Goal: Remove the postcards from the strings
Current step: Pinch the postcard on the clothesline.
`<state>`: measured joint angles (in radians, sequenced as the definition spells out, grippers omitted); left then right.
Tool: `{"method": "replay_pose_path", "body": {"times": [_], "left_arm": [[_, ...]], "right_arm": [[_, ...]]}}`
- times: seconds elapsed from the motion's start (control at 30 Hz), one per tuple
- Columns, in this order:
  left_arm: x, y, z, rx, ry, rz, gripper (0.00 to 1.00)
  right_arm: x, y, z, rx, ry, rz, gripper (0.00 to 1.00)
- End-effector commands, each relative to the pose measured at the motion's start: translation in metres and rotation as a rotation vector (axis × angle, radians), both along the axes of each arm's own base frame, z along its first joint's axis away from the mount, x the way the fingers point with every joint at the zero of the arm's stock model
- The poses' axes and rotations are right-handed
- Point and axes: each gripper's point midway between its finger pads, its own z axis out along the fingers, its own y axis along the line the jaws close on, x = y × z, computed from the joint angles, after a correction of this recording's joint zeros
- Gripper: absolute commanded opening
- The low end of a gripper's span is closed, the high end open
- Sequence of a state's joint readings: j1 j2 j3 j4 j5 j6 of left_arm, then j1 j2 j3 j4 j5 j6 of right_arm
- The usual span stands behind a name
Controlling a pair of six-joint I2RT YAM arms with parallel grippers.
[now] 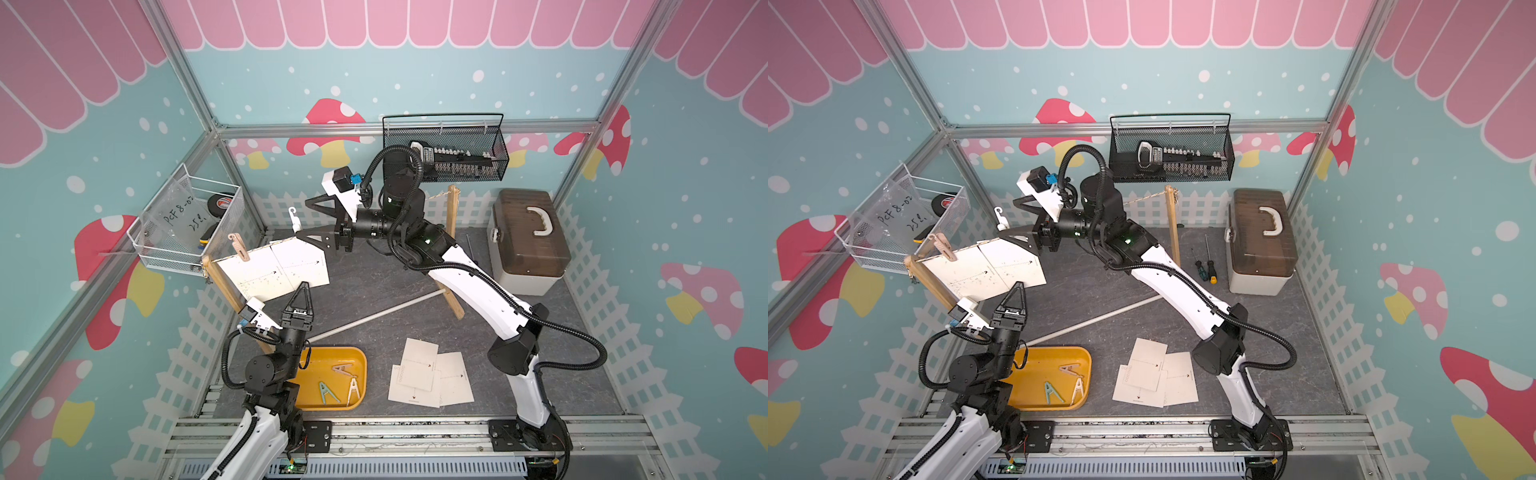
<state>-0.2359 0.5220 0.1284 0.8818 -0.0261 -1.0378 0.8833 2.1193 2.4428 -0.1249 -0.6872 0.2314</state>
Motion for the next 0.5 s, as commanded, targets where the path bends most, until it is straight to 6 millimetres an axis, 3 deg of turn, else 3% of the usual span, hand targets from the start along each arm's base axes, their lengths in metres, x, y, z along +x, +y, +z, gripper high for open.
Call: {"method": "replay_pose_path", "body": {"times": [0.0,0.17,0.47], "left_arm": [[0.0004,0.0014,-0.0021,-0.017,0.009,-0.005,0.24],[0.0003,0.0015,-0.0041,-0.020,0.018,-0.006,0.13],[0.0002,0.0029,-0.0060,-0.020,0.026,0.001,0.10]], "right_arm": [[-0.0064,0.0043,-0.0106,-0.033,0.036,0.074,0.83],[-0.0114,0.0048,-0.0149,-0.046,0.038,0.115,0.82],[-0.0157,0.0035,-0.0183,-0.054,0.022,0.153,0.77]]}}
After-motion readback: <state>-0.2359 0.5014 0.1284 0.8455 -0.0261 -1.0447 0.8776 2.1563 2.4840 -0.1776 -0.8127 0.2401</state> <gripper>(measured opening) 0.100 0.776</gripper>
